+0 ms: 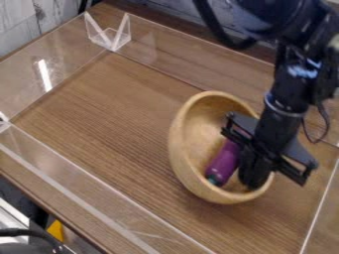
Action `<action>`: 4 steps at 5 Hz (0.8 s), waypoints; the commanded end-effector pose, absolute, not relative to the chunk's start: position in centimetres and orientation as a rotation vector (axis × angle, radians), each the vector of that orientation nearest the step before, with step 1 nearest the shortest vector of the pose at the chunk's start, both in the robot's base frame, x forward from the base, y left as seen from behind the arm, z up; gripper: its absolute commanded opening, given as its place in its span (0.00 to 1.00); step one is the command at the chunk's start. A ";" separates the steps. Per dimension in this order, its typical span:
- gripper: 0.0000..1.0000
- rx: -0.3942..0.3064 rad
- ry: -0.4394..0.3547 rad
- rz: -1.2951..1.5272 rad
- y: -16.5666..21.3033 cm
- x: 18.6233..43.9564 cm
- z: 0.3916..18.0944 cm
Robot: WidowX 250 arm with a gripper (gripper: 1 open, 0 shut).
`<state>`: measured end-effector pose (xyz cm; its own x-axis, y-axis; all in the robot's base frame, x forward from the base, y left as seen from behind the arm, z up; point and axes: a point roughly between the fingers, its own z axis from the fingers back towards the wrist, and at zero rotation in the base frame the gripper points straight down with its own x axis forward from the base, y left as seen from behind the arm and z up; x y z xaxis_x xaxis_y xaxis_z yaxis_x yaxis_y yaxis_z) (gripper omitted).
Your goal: Remove the purple eggplant from inside the brown bowl and put it on the table
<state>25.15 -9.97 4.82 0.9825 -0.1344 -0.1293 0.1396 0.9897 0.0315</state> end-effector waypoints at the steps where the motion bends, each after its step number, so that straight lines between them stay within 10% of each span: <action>1: 0.00 0.027 0.047 -0.101 -9.5 27.1 7.7; 4: 0.00 0.033 0.020 -0.148 -7.8 27.5 8.1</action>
